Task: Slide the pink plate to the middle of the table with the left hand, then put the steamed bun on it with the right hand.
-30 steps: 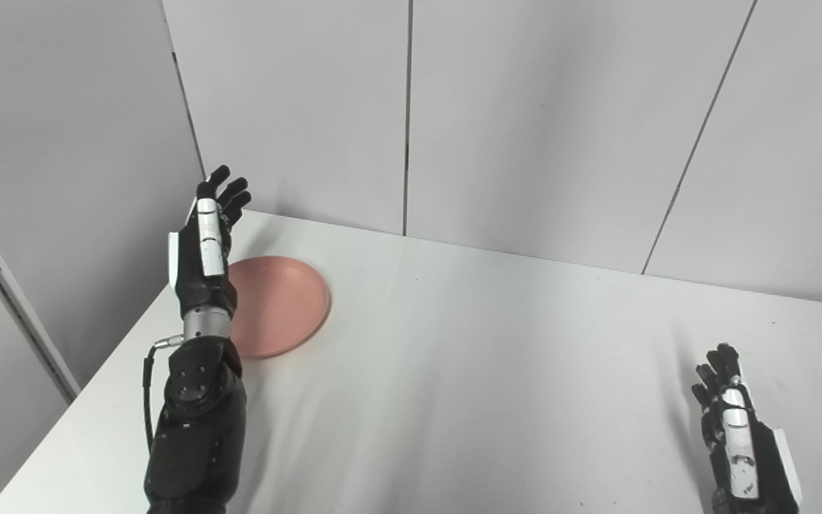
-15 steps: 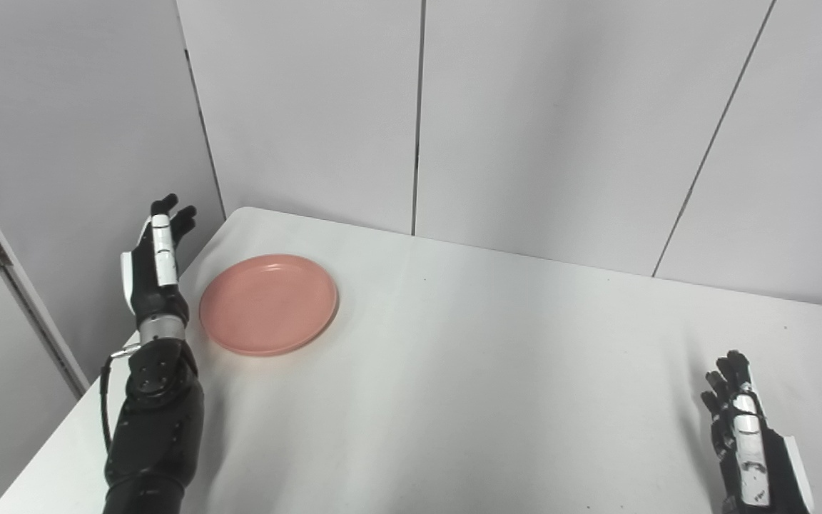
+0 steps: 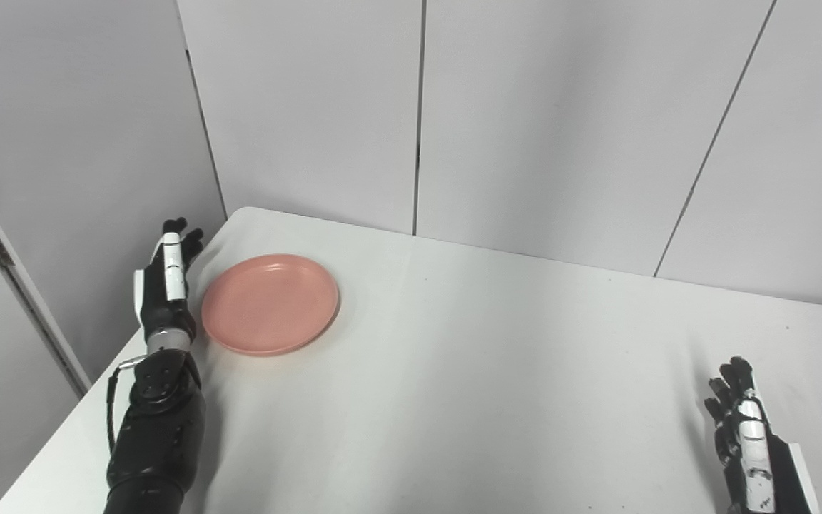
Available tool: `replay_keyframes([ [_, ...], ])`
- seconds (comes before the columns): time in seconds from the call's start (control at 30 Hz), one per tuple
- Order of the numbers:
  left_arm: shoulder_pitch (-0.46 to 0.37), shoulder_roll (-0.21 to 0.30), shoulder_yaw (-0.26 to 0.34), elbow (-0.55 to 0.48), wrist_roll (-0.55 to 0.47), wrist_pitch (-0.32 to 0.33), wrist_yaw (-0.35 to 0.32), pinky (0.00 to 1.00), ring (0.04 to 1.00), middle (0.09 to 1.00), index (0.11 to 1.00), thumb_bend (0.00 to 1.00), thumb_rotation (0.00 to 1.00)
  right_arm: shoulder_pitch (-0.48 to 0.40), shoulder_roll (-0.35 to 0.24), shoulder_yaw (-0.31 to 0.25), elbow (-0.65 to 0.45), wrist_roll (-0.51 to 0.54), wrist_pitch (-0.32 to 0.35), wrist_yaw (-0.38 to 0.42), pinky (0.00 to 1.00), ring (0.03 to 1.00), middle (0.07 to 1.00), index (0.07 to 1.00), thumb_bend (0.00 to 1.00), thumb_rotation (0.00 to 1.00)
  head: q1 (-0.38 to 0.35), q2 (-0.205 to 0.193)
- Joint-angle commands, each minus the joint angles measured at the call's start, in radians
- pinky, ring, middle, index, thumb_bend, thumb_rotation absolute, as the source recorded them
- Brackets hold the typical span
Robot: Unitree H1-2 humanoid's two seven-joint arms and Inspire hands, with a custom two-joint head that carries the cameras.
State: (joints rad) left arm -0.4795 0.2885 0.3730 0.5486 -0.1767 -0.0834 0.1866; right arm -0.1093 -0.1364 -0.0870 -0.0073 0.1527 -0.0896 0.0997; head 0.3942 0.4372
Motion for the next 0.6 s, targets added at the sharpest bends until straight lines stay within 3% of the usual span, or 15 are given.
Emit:
replay_keyframes([
  [0.0,-0.032,0.033,-0.009,-0.028,-0.009,0.019,-0.024,1.00,0.889,0.822,0.833,0.71,1.00,-0.016,-0.011,-0.003,-0.036,0.005,-0.005,0.006,1.00,1.000,1.000,1.000,0.34,0.98,0.000,0.001],
  [0.3,-0.017,0.036,-0.072,-0.045,-0.017,0.117,-0.111,1.00,0.897,0.856,0.868,0.69,1.00,-0.016,-0.007,-0.004,-0.049,0.008,0.015,0.002,1.00,1.000,1.000,1.000,0.37,0.98,0.000,0.002],
  [0.57,-0.018,0.024,-0.093,-0.072,-0.067,0.221,-0.194,1.00,0.933,0.895,0.899,0.67,1.00,-0.017,-0.005,-0.006,-0.050,-0.004,0.016,-0.007,1.00,1.000,1.000,1.000,0.36,0.99,0.000,0.004],
])
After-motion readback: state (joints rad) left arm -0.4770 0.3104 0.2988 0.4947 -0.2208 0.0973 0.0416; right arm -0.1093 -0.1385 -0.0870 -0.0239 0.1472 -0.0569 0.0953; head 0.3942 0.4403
